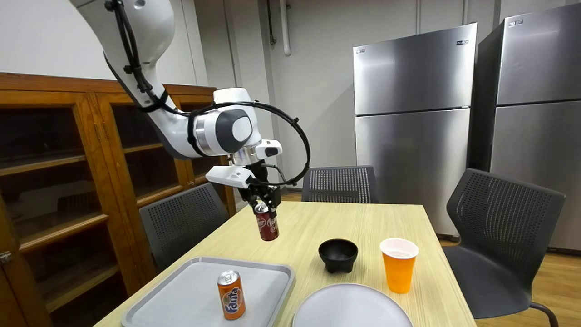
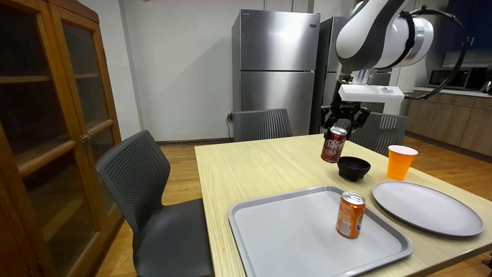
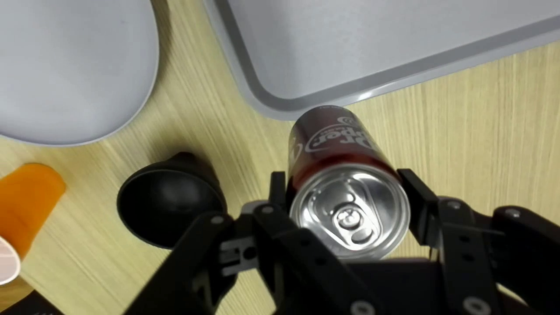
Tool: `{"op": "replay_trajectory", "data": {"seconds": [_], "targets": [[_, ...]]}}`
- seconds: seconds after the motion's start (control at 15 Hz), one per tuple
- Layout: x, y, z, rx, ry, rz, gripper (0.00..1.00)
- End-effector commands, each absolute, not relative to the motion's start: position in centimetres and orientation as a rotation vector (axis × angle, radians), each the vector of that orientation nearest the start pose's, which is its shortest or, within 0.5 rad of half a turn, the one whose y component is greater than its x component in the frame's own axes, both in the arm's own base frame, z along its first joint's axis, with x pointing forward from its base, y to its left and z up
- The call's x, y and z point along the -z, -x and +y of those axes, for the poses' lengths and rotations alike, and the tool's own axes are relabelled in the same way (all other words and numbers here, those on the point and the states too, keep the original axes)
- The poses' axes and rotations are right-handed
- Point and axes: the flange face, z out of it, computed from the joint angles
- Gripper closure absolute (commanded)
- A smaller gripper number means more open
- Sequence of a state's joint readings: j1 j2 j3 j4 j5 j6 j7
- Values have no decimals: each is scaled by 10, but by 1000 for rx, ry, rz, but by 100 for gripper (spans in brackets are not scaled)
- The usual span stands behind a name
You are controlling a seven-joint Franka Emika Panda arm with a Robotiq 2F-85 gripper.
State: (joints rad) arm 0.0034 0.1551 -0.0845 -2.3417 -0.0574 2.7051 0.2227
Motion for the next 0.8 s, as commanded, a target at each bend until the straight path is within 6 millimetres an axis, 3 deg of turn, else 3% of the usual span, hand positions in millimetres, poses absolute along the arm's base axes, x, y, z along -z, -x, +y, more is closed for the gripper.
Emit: {"op": "replay_trajectory", "data": {"seconds": [0.0,0.73], "targets": [[-306,-523,-77,316,3126,414,62],[-290,-492,-203,206,3148,662,62]]}}
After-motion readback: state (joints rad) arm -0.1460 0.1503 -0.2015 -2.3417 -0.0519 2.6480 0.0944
